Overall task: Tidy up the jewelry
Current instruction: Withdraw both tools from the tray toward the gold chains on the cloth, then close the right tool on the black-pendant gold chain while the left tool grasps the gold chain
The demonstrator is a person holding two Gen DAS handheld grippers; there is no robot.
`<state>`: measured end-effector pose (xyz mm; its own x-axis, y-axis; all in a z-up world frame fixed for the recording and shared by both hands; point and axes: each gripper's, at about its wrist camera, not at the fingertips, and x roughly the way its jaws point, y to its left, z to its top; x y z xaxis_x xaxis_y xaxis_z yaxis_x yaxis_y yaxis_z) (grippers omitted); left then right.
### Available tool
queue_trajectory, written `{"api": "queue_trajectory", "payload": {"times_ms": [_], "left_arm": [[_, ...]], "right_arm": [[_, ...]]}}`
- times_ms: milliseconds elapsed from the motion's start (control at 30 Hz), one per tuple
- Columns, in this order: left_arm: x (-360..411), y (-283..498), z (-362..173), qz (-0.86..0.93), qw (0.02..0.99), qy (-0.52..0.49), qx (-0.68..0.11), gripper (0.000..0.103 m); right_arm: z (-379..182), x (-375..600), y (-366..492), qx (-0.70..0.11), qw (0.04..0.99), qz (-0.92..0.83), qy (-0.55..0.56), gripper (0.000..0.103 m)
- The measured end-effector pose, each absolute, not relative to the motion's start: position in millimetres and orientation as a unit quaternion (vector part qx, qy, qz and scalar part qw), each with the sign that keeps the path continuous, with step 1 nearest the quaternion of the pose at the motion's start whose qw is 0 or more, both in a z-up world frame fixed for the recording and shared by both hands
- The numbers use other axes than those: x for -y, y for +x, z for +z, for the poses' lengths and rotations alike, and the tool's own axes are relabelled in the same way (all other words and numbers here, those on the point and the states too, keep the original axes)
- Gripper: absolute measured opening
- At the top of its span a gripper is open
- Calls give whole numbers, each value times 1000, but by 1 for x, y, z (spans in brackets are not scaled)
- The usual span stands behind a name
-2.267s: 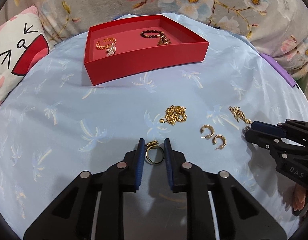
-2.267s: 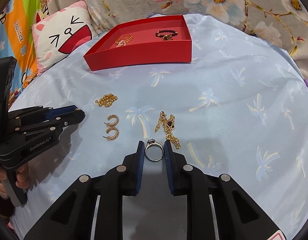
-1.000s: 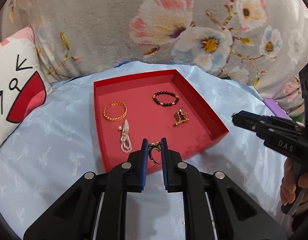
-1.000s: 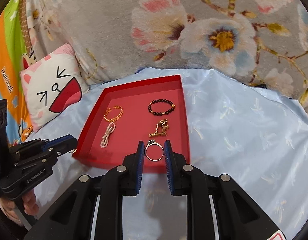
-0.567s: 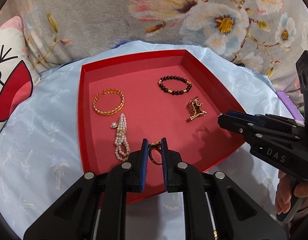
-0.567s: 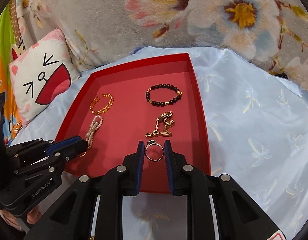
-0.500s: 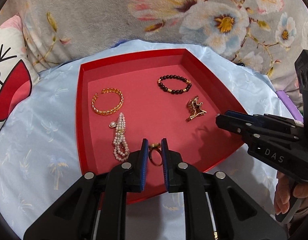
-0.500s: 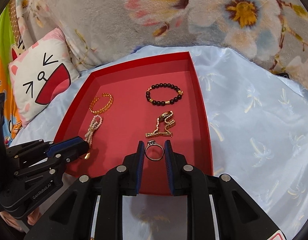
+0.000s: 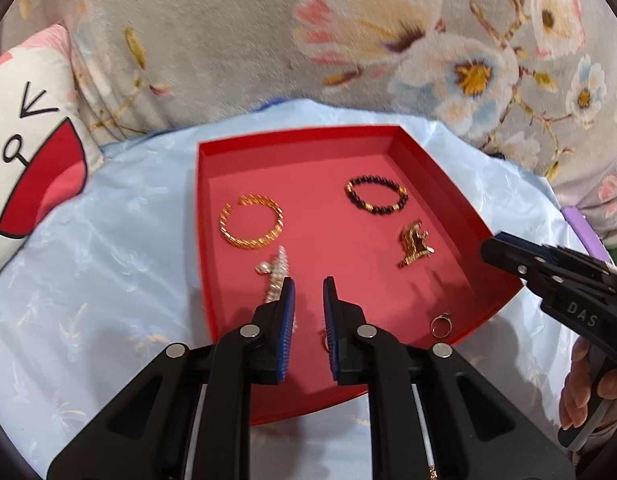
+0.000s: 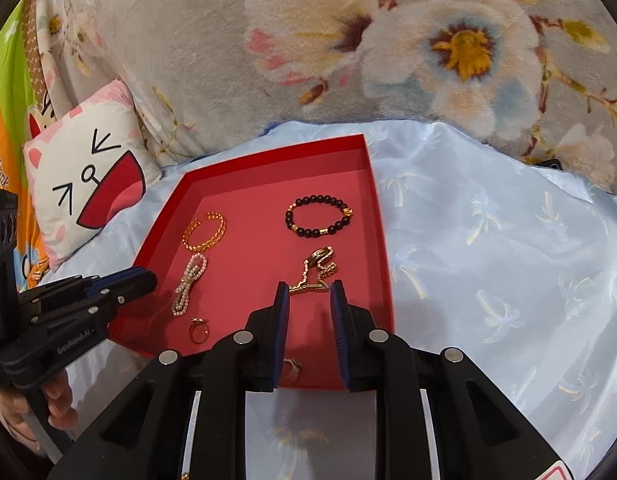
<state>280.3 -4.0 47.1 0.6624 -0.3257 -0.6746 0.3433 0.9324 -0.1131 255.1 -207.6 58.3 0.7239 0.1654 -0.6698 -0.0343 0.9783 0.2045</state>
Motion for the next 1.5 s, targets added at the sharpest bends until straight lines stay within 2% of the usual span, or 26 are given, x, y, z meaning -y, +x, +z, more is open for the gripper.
{"api": "queue_trajectory", "payload": {"times_ms": [133,200,367,533,733,833,900,1233,1300,1367,1500], "left_arm": [[-5,270,59,-184,916,2,-358,15],[-7,258,63,-185,917,7,-352,22],[-5,226,67,-198,915,12,-351,24],[0,189,56,-217,907,16,-360,25],[18,154,30,-235,892,32,-384,33],[26,142,16,-242,884,36,-398,33],[29,136,10,-240,884,41,-399,33],[26,125,-10,-232,881,42,-410,34],[27,123,-11,-233,880,47,-411,38],[27,122,-10,-233,882,46,-408,39],[30,122,-10,-235,881,49,-408,47]], "right_arm": [[67,222,233,-357,928,48,99,21],[72,229,216,-352,930,44,99,22],[73,243,171,-352,931,27,97,25],[62,252,128,-362,926,16,103,26],[41,248,92,-390,914,25,111,27],[29,234,81,-405,907,38,109,28],[21,225,76,-415,902,52,110,33],[-3,192,80,-435,896,52,65,33],[-5,192,81,-438,895,50,66,33],[-5,192,82,-438,895,48,62,30],[-6,193,83,-441,895,31,50,13]]}}
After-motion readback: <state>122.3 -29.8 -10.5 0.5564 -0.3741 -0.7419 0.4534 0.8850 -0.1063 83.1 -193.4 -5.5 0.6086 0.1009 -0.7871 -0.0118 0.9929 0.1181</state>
